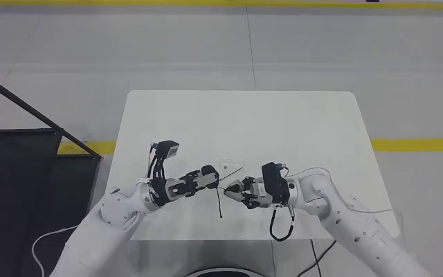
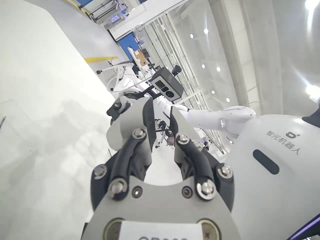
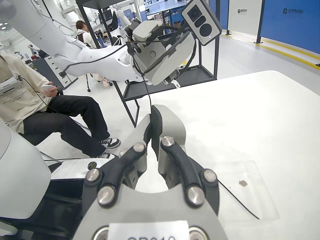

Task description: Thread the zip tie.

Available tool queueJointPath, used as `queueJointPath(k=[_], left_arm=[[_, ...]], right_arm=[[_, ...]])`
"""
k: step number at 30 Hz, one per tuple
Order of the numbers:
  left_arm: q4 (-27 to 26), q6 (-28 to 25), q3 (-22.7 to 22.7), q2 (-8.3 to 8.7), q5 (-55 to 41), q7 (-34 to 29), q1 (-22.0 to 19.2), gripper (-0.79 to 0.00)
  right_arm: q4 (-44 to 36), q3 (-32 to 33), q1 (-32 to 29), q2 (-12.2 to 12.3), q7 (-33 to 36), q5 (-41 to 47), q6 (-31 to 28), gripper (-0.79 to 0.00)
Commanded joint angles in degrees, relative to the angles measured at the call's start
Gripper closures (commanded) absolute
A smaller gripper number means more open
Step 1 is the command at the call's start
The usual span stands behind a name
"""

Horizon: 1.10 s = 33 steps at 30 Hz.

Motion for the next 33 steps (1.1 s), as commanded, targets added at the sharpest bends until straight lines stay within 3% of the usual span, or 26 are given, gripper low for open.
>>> queueJointPath(k=[1,5,10,21,33], left_arm=[[0.1,0.1,0.1,-0.06,-0.3,-0.2,-0.1,-0.209],[0.2,0.0,0.2,-0.17,-0.8,-0.8,-0.3,-0.2],[0.4,0.1,0.3,-0.28,-1.0,-1.4,-0.5,0.0],[1.3,-1.5,-1.0,-0.56,0.5,1.7,-0.1,0.0],[2.1,-1.9,-3.3,-0.6,3.2,4.1,0.8,0.0]], right_arm=[[0.0,-0.4,0.3,0.2,0.2,0.3,0.0,0.0],[0.2,-1.1,0.8,0.4,0.5,0.8,0.0,0.0],[0.3,-1.8,1.3,0.7,0.7,1.4,0.0,0.0],[-0.8,-3.0,1.8,1.4,-1.0,1.7,0.0,0.0],[-3.6,-8.6,4.2,4.1,-14.6,-2.9,0.0,0.0]])
